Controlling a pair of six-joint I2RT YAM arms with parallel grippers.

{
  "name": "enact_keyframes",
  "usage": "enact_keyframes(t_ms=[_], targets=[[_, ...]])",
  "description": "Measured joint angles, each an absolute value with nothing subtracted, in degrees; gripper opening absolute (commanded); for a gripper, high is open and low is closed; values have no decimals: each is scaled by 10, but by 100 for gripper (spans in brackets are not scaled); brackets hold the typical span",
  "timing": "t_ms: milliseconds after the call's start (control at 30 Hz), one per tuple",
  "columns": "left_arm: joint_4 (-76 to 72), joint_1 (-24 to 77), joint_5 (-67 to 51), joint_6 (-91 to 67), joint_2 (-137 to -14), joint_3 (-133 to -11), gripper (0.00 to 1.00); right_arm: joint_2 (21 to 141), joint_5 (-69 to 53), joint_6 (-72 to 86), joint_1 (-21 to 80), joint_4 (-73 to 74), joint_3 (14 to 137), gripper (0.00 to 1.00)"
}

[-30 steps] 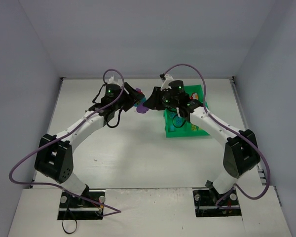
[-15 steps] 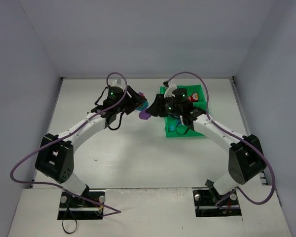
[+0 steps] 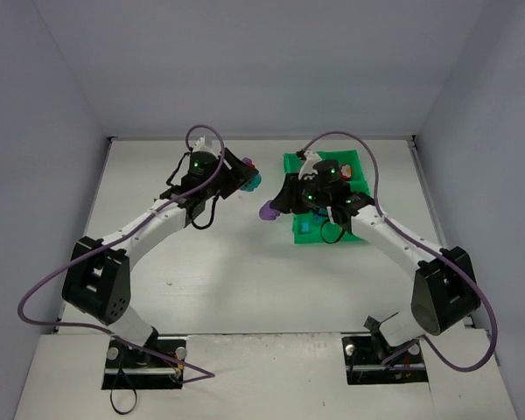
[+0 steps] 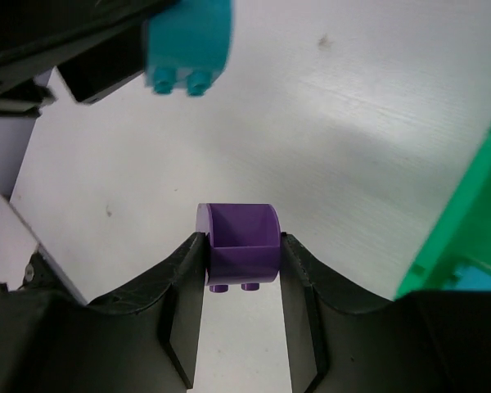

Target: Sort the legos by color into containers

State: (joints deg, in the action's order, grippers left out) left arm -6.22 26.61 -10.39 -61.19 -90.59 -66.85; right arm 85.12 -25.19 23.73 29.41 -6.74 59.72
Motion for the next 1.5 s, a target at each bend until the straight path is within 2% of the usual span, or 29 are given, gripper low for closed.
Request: enact_keyframes(t_ms=[267, 533, 700, 867, 1200, 1500], targets=[[-44, 265, -102, -590, -864, -639, 0, 874, -156, 199, 187, -51, 695, 0], [-24, 263, -107, -581, -803, -604, 0, 997, -63, 163, 168, -75, 789, 0], [-16, 263, -117, -569, -784, -591, 0, 1087, -42, 159, 157, -75, 815, 0], [-3, 263, -128, -551, -766, -576, 0, 1125, -36, 155, 152, -74, 831, 0], [12, 263, -142, -524, -753, -573, 0, 1131, -36, 153, 152, -79, 844, 6], [12, 263, -155, -514, -753, -573, 0, 1131, -38, 153, 152, -79, 844, 18]])
